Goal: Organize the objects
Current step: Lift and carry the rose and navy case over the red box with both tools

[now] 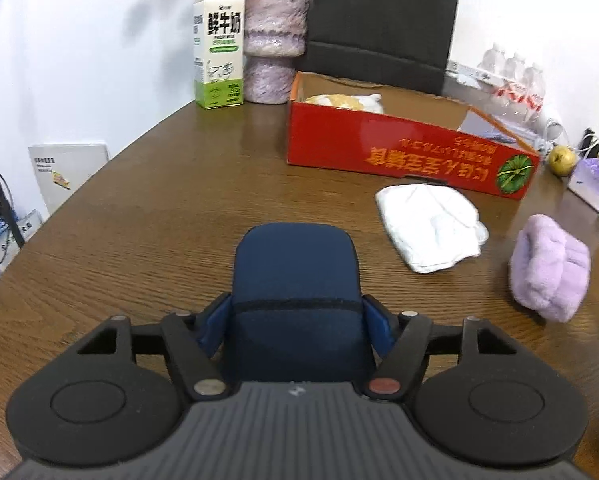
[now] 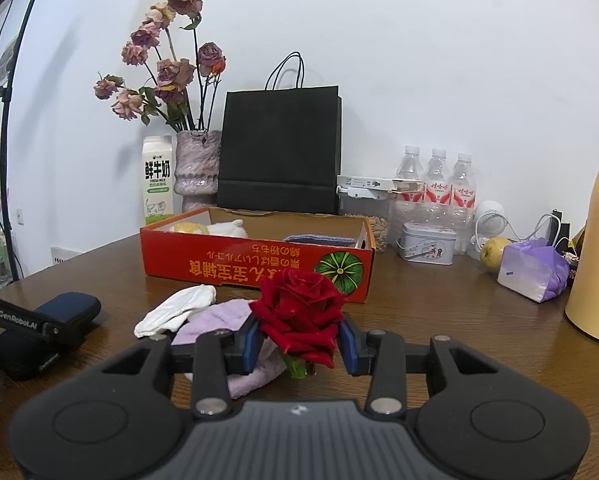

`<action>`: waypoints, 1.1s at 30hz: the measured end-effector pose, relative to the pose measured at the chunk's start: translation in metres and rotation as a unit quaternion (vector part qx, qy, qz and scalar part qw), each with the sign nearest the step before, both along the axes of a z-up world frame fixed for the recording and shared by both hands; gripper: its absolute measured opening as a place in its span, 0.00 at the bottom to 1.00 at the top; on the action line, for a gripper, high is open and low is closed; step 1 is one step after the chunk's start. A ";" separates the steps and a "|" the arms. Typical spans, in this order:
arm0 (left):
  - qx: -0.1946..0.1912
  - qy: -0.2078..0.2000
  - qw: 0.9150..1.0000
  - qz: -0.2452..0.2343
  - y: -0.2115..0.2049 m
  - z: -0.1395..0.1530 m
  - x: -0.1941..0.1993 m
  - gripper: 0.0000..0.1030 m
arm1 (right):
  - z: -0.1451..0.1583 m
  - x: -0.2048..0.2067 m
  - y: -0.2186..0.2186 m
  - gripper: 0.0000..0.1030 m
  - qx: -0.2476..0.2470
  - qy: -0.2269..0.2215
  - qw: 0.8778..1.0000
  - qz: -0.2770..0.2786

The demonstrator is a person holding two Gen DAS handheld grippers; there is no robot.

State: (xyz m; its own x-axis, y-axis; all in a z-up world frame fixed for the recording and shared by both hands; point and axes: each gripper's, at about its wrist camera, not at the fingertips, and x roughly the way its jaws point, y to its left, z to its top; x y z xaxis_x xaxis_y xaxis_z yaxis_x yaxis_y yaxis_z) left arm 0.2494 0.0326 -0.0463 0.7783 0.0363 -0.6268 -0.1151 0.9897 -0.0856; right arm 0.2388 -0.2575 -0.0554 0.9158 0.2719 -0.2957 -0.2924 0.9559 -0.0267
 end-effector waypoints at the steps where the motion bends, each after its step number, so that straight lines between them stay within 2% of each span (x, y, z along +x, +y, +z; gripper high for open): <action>1: -0.002 -0.004 1.000 -0.004 -0.003 0.000 -0.002 0.66 | 0.000 0.000 0.000 0.37 -0.001 0.000 1.000 0.000; 14: 0.020 -0.089 0.996 -0.021 -0.055 0.014 -0.033 0.66 | 0.000 -0.006 0.004 0.37 -0.008 -0.012 1.000 0.007; 18: 0.046 -0.119 0.992 -0.018 -0.069 0.022 -0.040 0.66 | 0.002 -0.009 0.005 0.37 0.002 -0.015 1.000 0.013; 33: 0.052 -0.144 0.988 -0.033 -0.089 0.051 -0.029 0.66 | 0.022 -0.006 0.009 0.37 0.032 -0.013 0.999 0.036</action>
State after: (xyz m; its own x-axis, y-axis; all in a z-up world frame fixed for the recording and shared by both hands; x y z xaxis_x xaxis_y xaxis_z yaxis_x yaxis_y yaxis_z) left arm 0.2200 -0.0566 0.0043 0.9269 0.0321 -0.3740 -0.0356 0.9994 -0.0023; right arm 0.2328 -0.2483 -0.0339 0.9005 0.3543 -0.2522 -0.3600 0.9326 0.0246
